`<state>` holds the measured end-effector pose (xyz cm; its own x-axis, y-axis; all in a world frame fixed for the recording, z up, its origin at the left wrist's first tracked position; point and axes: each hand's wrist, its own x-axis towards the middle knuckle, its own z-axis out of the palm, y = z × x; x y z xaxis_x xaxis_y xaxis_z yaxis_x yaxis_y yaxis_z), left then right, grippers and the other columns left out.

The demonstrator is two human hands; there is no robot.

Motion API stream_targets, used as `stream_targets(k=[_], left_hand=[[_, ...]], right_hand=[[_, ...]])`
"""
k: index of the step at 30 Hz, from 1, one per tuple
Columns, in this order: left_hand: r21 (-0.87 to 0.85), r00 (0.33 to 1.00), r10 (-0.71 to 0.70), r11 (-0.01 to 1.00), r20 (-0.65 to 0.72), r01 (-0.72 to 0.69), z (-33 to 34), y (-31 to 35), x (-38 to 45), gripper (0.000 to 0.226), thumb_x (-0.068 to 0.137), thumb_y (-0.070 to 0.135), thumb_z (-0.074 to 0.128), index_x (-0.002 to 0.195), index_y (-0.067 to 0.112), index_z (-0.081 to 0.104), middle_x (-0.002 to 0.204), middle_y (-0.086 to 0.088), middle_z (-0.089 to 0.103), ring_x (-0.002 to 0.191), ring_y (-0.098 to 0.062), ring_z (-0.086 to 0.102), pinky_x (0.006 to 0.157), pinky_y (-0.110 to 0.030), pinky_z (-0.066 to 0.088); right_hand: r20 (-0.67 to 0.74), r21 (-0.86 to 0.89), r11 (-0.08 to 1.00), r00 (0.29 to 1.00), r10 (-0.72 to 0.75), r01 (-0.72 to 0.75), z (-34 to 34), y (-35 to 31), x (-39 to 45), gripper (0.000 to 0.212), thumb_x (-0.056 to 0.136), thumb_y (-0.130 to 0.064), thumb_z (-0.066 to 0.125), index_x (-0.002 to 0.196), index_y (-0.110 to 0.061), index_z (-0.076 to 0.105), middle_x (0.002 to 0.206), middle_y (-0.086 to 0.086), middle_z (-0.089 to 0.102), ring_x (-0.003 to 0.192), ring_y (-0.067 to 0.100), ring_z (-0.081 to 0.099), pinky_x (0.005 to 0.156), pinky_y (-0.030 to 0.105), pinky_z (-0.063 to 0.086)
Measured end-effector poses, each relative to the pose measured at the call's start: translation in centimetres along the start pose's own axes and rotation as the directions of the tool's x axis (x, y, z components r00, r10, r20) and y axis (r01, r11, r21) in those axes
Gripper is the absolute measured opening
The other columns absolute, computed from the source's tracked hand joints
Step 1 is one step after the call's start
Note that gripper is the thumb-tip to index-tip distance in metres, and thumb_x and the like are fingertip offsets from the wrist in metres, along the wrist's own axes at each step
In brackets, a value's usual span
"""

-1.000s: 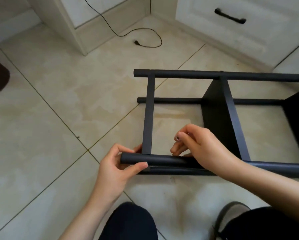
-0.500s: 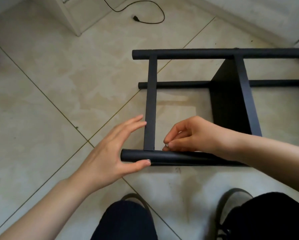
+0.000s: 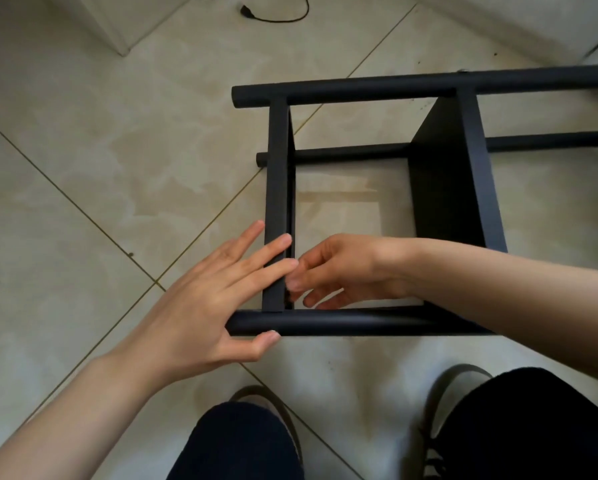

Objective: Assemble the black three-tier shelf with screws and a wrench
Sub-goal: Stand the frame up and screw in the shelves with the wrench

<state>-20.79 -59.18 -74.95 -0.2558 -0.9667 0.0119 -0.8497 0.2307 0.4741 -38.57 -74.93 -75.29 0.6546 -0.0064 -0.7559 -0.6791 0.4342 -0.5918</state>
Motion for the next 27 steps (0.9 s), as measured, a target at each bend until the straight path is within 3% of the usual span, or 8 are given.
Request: stream_targets(k=[8, 14, 22, 27], left_hand=[[-0.059, 1.0, 0.014, 0.998, -0.021, -0.015, 0.9, -0.5, -0.3, 0.077, 0.092, 0.051, 0.058, 0.156, 0.019, 0.03, 0.166, 0.004, 0.024, 0.155, -0.022, 0.017, 0.123, -0.04, 0.022], [-0.095, 1.0, 0.006, 0.995, -0.015, -0.007, 0.9, -0.4, -0.2, 0.075, 0.094, 0.054, 0.055, 0.155, 0.017, 0.032, 0.166, 0.004, 0.025, 0.155, -0.021, 0.018, 0.124, -0.035, 0.019], [-0.135, 1.0, -0.025, 0.991, -0.019, 0.022, 0.8, 0.1, -0.2, 0.075, 0.088, 0.045, 0.064, 0.151, 0.013, 0.04, 0.164, 0.0, 0.03, 0.154, -0.021, 0.019, 0.124, -0.03, 0.02], [-0.156, 0.999, -0.031, 0.987, -0.007, 0.03, 0.8, 0.0, -0.2, 0.077, 0.088, 0.045, 0.065, 0.153, 0.014, 0.037, 0.165, 0.003, 0.028, 0.154, -0.021, 0.018, 0.123, -0.031, 0.021]], right_hand=[[0.099, 0.042, 0.999, 0.995, 0.021, -0.026, 0.4, 0.7, 1.5, 0.011, 0.093, -0.02, 0.065, 0.092, -0.016, 0.074, 0.094, 0.002, 0.071, 0.085, 0.014, 0.065, 0.079, 0.026, 0.056], [0.09, 0.039, 0.999, 0.996, 0.0, -0.003, 0.8, 1.3, 2.0, 0.012, 0.095, -0.02, 0.062, 0.097, -0.014, 0.073, 0.102, 0.006, 0.069, 0.088, 0.015, 0.064, 0.085, 0.029, 0.053], [0.131, 0.008, 0.999, 0.991, 0.039, -0.041, 0.3, 1.0, 2.5, 0.012, 0.093, -0.023, 0.065, 0.094, -0.015, 0.074, 0.09, 0.001, 0.071, 0.082, 0.014, 0.065, 0.082, 0.03, 0.054], [0.166, -0.016, 1.0, 0.986, -0.011, 0.014, -0.1, 0.8, 2.4, 0.013, 0.092, -0.016, 0.066, 0.087, -0.02, 0.077, 0.089, -0.001, 0.072, 0.079, 0.009, 0.063, 0.078, 0.026, 0.053]])
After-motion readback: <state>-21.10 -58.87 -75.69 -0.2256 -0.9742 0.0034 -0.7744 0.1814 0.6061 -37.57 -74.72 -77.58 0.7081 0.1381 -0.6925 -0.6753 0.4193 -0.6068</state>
